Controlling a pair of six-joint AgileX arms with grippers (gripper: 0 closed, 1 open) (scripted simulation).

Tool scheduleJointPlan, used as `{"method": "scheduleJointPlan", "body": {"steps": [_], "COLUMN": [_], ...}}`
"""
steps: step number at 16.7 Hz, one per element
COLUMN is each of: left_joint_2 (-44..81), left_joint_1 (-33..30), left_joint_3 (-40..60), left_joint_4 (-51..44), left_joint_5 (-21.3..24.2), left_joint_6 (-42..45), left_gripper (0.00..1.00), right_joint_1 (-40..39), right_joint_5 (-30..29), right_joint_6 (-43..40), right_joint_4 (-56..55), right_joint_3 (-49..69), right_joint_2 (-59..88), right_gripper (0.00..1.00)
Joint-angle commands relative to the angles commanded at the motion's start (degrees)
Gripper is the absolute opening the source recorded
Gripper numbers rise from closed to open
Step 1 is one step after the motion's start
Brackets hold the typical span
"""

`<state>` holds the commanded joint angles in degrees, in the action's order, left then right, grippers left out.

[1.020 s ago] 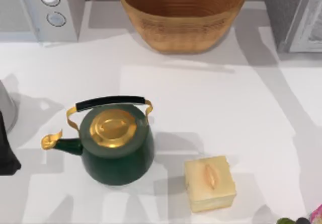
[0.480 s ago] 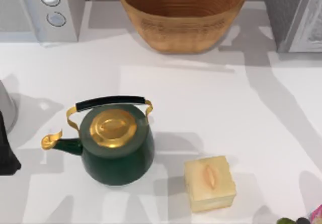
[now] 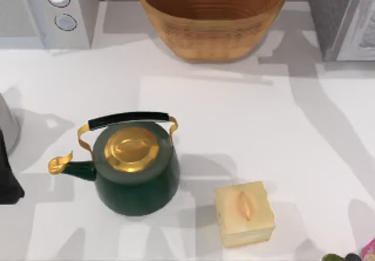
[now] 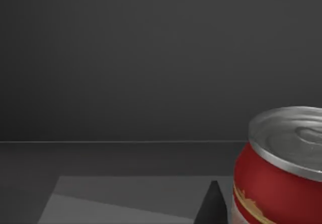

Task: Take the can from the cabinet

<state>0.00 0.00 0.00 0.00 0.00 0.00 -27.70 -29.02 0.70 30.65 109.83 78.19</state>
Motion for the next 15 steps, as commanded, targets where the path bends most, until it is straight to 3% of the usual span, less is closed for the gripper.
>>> {"method": "scheduleJointPlan", "body": {"steps": [6,15], "left_joint_2": [0.0,0.0], "left_joint_1": [0.0,0.0], "left_joint_3": [0.0,0.0], "left_joint_4": [0.0,0.0], "left_joint_5": [0.0,0.0], "left_joint_6": [0.0,0.0], "left_gripper": [1.00,1.00], "right_joint_1": [5.7,19.0], "right_joint_5": [6.0,19.8], "right_joint_6": [-0.2,-0.6], "right_joint_4": [-6.4,-20.8], "right_joint_3": [-23.5,-79.9], "right_joint_2": [-16.5,-53.6], "right_gripper": [0.00,0.00]}}
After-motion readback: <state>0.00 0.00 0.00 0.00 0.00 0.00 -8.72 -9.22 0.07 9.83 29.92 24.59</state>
